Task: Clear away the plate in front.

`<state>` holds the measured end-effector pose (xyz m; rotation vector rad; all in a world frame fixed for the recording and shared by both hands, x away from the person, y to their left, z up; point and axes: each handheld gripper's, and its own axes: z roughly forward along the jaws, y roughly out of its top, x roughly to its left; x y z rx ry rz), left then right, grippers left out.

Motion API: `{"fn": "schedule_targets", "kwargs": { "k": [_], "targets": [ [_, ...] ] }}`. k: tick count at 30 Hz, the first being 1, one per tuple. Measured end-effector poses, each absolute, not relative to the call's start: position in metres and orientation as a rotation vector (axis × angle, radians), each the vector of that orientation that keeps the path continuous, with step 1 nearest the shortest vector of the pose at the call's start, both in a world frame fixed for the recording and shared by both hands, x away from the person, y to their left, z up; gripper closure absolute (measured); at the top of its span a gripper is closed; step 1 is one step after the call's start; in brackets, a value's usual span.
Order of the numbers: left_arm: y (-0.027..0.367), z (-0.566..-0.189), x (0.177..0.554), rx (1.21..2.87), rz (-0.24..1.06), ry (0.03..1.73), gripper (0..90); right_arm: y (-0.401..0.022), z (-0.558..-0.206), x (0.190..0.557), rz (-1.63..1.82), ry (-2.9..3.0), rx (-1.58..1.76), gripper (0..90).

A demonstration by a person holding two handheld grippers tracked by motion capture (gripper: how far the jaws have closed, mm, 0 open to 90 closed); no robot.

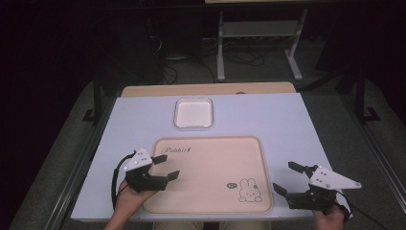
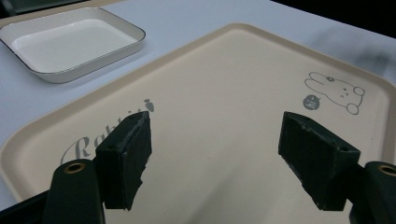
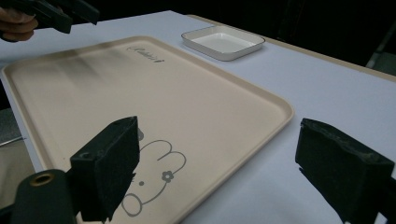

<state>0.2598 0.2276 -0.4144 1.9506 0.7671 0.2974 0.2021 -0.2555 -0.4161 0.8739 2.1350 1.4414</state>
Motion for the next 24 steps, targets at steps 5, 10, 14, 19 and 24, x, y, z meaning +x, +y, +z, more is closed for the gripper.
{"fn": "schedule_targets", "kwargs": {
  "k": [5,10,14,19,24],
  "targets": [
    [0.227,-0.417,0.268,1.968,0.3,0.79,25.3,-0.256,-0.416,0.202,1.445,2.13,0.875,12.9],
    [0.223,-0.417,0.274,1.973,0.297,0.798,25.3,-0.257,-0.415,0.202,1.452,2.124,0.875,12.9],
    [0.22,-0.417,0.279,1.982,0.305,0.809,25.6,-0.258,-0.415,0.202,1.455,2.12,0.876,12.9],
    [0.216,-0.414,0.286,2.001,0.317,0.812,26.1,-0.258,-0.415,0.202,1.459,2.116,0.874,12.9],
    [0.212,-0.409,0.295,2.018,0.325,0.825,27.3,-0.258,-0.414,0.203,1.464,2.115,0.872,12.9]
  ]
}}
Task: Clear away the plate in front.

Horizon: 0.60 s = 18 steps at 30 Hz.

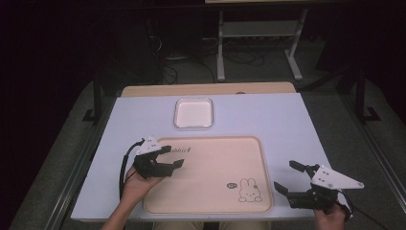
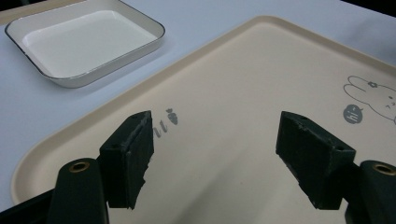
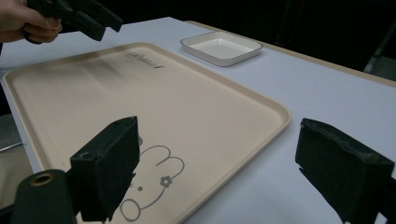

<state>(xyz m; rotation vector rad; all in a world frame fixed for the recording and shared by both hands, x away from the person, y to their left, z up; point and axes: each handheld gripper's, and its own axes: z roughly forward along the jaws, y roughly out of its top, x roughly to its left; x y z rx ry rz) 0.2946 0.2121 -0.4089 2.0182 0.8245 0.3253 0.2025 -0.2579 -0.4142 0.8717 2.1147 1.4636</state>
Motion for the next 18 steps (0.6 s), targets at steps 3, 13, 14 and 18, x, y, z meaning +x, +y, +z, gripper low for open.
{"fn": "schedule_targets", "kwargs": {
  "k": [3,13,14,18],
  "targets": [
    [0.211,-0.408,0.298,2.019,0.32,0.828,27.3,-0.258,-0.414,0.203,1.465,2.115,0.871,12.9],
    [0.209,-0.4,0.315,2.036,0.354,0.833,27.1,-0.258,-0.414,0.203,1.47,2.115,0.872,12.9],
    [0.209,-0.399,0.318,2.036,0.351,0.838,27.1,-0.258,-0.414,0.203,1.471,2.114,0.871,12.9],
    [0.21,-0.396,0.327,2.042,0.362,0.855,27.1,-0.258,-0.414,0.203,1.478,2.108,0.87,12.9]
  ]
}}
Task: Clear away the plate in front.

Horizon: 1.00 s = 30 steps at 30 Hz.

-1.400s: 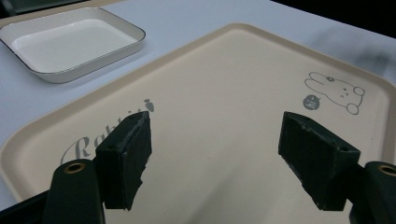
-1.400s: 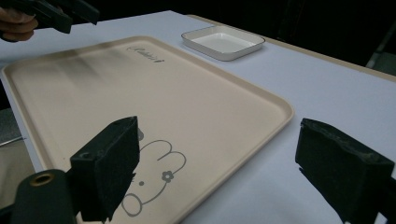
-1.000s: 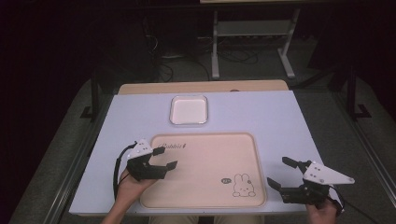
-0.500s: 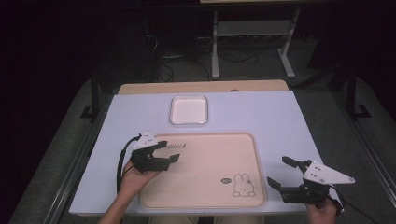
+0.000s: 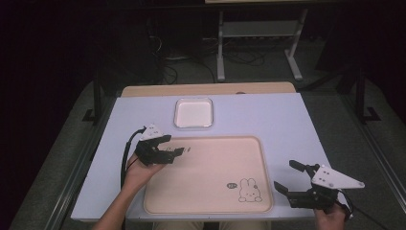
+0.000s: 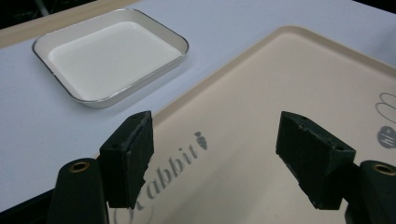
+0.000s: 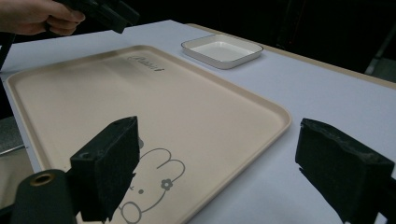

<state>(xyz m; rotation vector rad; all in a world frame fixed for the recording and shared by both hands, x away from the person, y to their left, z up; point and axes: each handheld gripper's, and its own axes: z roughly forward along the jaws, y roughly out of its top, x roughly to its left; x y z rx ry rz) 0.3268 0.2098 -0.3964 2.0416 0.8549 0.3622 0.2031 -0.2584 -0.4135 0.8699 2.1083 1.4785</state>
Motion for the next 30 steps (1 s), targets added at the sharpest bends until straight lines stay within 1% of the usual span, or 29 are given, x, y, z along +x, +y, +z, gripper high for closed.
{"fn": "schedule_targets", "kwargs": {
  "k": [16,30],
  "targets": [
    [0.21,-0.394,0.362,2.052,0.361,0.936,28.7,-0.258,-0.414,0.203,1.489,2.112,0.867,12.9],
    [0.208,-0.393,0.408,2.064,0.351,1.038,30.9,-0.261,-0.414,0.202,1.494,2.101,0.876,12.9]
  ]
}}
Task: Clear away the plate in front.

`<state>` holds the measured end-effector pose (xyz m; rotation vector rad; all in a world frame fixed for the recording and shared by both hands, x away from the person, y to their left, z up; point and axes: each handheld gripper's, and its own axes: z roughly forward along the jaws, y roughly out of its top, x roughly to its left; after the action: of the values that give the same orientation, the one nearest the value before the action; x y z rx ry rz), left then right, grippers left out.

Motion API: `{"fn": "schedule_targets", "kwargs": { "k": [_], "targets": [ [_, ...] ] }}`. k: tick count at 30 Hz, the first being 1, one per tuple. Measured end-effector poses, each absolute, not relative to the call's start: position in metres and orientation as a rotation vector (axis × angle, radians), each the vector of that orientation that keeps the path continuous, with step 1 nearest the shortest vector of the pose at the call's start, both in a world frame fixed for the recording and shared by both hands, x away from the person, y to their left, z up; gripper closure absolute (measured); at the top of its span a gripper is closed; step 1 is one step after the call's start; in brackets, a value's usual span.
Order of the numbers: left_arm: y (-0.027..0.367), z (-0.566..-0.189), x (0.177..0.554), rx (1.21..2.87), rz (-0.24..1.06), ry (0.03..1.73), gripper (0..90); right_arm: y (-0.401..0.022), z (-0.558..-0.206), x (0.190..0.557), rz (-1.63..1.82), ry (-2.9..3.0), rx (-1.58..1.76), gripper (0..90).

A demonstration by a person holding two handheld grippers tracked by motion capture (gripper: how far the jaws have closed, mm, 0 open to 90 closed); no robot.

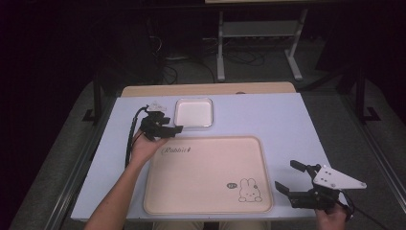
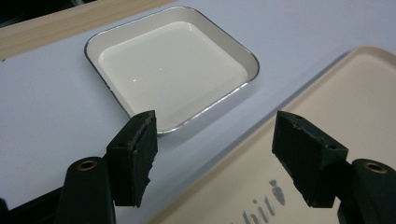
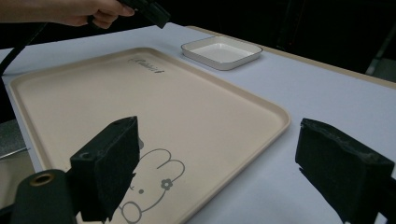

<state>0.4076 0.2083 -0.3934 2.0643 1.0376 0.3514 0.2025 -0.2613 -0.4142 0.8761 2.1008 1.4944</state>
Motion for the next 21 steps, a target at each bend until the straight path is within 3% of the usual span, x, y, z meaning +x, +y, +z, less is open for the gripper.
{"fn": "schedule_targets", "kwargs": {
  "k": [21],
  "targets": [
    [0.202,-0.389,0.462,2.034,0.369,1.188,36.6,-0.263,-0.414,0.202,1.498,2.096,0.874,12.9]
  ]
}}
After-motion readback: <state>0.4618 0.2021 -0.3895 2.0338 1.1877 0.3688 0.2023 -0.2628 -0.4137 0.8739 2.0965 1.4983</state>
